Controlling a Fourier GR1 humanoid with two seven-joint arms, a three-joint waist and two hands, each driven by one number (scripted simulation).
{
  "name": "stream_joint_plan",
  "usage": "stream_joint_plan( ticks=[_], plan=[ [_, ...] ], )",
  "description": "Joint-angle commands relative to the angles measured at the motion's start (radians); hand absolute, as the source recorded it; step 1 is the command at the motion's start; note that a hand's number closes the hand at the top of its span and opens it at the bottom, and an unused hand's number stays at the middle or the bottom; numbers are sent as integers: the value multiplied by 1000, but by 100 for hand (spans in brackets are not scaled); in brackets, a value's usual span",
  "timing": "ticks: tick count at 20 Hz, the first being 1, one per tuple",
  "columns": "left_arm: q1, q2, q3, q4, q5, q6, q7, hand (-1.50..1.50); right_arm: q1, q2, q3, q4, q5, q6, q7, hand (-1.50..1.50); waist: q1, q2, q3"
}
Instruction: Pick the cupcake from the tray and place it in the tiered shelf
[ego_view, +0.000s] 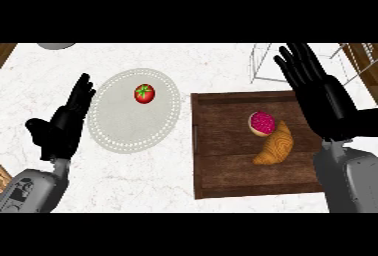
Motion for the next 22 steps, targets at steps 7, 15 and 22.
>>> stream_joint_plan(
  ticks=[7,15,22],
  plan=[
    [174,71,66,63,40,-53,47,0,-26,-221,61,116,460,-132,50,150,14,5,-16],
    [283,80,113,27,81,-131,26,0,171,102,347,34,756,-448,24,-150,43,-3,11],
    [296,76,128,39,70,-135,8,0,147,-68,388,-165,1100,-316,457,-150,24,-12,7]
  ],
)
